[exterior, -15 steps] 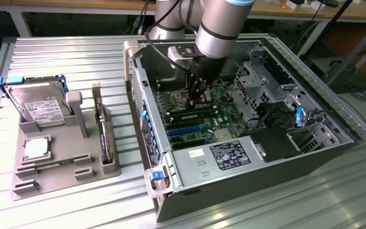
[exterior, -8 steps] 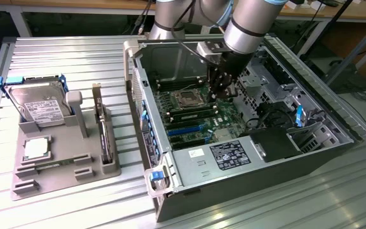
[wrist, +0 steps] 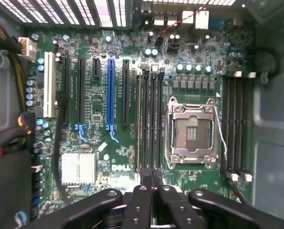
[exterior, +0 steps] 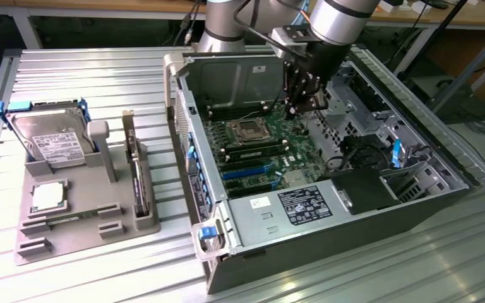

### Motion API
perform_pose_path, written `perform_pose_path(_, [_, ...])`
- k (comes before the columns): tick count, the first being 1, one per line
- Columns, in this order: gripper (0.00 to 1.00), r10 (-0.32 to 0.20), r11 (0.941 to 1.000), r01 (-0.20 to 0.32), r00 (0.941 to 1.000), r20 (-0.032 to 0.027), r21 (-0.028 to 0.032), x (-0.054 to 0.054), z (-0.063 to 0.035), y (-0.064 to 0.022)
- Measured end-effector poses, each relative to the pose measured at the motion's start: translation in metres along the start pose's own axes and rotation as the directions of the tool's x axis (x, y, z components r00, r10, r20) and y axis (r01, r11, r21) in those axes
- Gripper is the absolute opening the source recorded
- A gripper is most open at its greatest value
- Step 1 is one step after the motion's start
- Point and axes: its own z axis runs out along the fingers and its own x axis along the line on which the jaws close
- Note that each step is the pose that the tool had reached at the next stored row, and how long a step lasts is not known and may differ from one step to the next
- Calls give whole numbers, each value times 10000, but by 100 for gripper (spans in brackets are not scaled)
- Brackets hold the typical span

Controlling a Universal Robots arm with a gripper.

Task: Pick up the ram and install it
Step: 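Press down the ram until it locks into place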

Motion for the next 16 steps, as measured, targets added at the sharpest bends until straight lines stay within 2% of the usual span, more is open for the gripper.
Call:
perform_pose_path(9, [10, 88, 10000, -88, 10000, 2, 3, -1, -1, -1])
perform_pose_path(12, [10, 692, 9976, -692, 9976, 38, 34, -1, -1, 0])
perform_pose_path(16, [10, 1189, 9929, -1190, 9929, 69, 59, -1, -1, 0])
